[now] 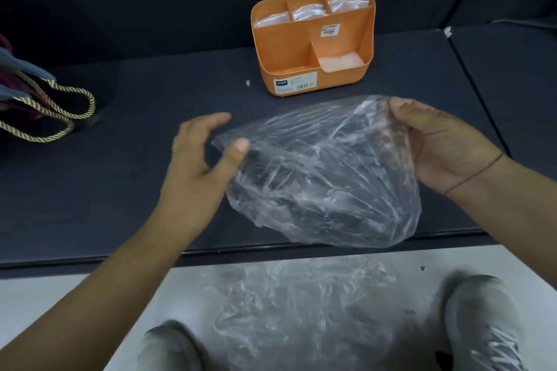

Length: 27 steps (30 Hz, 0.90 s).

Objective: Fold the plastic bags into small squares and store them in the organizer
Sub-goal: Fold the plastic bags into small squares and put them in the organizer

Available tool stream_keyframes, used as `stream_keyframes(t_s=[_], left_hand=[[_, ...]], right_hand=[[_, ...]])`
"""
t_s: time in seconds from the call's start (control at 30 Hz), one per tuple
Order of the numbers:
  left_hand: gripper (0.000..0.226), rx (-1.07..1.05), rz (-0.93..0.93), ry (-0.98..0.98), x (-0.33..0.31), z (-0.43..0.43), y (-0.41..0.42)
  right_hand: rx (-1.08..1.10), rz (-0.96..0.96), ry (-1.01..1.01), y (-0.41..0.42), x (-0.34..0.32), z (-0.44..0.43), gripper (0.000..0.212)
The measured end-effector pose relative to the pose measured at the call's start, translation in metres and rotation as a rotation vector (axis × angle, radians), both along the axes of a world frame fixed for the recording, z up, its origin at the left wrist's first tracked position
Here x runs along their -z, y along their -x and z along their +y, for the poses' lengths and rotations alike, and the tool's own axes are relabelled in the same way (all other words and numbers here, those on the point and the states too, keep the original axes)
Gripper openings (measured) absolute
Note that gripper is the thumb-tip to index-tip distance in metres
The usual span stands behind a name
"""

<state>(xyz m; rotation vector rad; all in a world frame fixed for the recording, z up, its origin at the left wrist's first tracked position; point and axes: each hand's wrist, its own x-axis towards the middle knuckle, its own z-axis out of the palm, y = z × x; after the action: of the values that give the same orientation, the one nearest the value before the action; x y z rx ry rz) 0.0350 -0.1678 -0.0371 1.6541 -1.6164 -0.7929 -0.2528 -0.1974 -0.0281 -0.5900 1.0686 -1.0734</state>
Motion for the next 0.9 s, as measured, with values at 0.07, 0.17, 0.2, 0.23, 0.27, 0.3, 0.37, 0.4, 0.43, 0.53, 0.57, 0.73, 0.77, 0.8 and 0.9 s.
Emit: stream_keyframes(t_s=[0.07,0.17,0.2,0.23,0.27,0.3,0.37,0.4,0.43,0.53,0.57,0.73,0.77,0.8,0.9], left_hand=[[0.049,0.142,-0.075,0.051,-0.007,0.01,0.021],[0.076,0.223,-0.161,-0.033,-0.001,0.021,0.049],[0.082,0.229,-0.202,-0.05,0.003,0.022,0.056],[0.085,0.235,-0.246,-0.048,0.008,0.022,0.061],[0.084,0.235,-0.287,-0.032,0.015,0.022,0.065],[0.077,0.231,-0.322,-0.006,0.022,0.02,0.066],[0.047,0.236,-0.372,0.071,0.037,0.017,0.065],[0.03,0.244,-0.39,0.118,0.044,0.015,0.064],[0.02,0.246,-0.405,0.153,0.049,0.015,0.061],[0.017,0.226,-0.422,0.208,0.057,0.017,0.05],[0.018,0.223,-0.423,0.222,0.057,0.018,0.045],[0.02,0.219,-0.398,0.169,0.057,0.026,0.025],[0.021,0.212,-0.371,0.153,0.057,0.027,0.024],[0.026,0.204,-0.342,0.135,0.055,0.028,0.023],[0.044,0.193,-0.329,0.165,0.051,0.028,0.03]], right_hand=[[-0.018,0.005,-0.012,0.001,0.003,0.002,0.035],[-0.066,0.005,-0.024,0.004,0.008,0.007,0.029],[-0.076,0.007,-0.032,0.005,0.01,0.009,0.026],[-0.08,0.009,-0.038,0.006,0.011,0.011,0.024],[-0.075,0.012,-0.047,0.006,0.013,0.014,0.022],[-0.063,0.016,-0.055,0.007,0.014,0.015,0.023],[-0.031,0.053,-0.072,0.011,0.016,0.018,0.025],[-0.014,0.099,-0.075,0.013,0.017,0.02,0.02],[0.001,0.167,-0.07,0.015,0.019,0.02,0.013],[0.062,0.438,-0.033,0.024,0.027,0.02,0.02],[0.076,0.527,-0.012,0.029,0.03,0.019,0.023],[0.101,0.959,0.039,0.048,0.047,0.016,0.015],[0.108,1.074,0.098,0.048,0.046,0.016,0.019],[0.102,1.184,0.204,0.045,0.043,0.017,0.025],[-0.029,1.305,0.616,0.024,0.023,0.018,0.028]])
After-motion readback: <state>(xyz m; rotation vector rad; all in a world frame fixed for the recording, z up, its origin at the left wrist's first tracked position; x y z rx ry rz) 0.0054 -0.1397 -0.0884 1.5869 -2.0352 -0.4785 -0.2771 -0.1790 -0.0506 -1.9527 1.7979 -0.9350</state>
